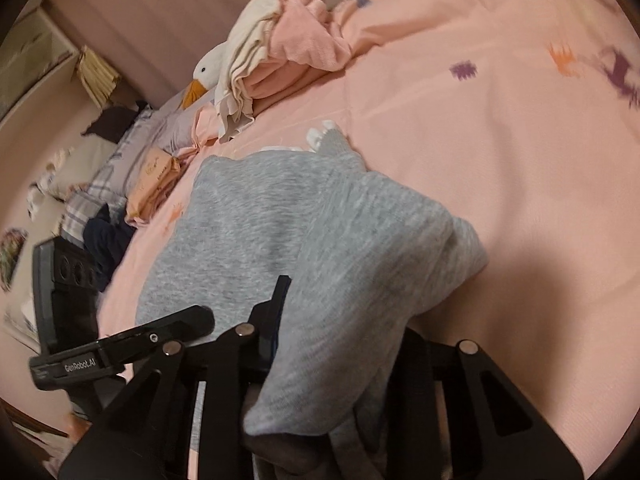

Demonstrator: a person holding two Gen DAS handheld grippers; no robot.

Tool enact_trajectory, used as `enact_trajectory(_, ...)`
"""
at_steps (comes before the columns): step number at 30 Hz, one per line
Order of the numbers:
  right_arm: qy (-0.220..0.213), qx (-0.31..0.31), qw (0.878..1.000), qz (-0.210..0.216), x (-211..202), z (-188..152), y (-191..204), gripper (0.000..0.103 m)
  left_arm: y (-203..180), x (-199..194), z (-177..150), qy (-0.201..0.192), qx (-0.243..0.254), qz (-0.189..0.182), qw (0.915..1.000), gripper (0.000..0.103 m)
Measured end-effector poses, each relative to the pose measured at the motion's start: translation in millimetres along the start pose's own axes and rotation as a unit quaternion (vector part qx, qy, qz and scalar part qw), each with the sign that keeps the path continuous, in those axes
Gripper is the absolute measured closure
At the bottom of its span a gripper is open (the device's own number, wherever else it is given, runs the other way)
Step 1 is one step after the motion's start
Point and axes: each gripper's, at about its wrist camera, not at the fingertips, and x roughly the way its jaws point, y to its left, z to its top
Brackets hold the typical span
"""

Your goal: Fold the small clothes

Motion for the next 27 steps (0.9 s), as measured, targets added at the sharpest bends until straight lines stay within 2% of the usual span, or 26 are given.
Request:
enact_trajectory(8, -0.026, -0.062, 0.997, -0.034, -6.1, 1.3, 29.1, 0.079, -3.8, -9.9, -2.9, -0.014, 0.02, 0.012, 0.9996, 0.047)
enact_trajectory(18, -0.056, -0.113, 0.991, -0.046, -21.2, -8.5, 58.8, 0.08, -7.9, -22.3, -10.5, -0.033, 0.039, 0.015, 0.9986, 0.049)
enact_trajectory(27, -0.062, -0.135, 0.988, -0.044, -28.9, -20.2, 79.6, 0.08, -8.0, -39.7, -16.8, -0.051, 0.047, 0.023, 0.9973, 0.049)
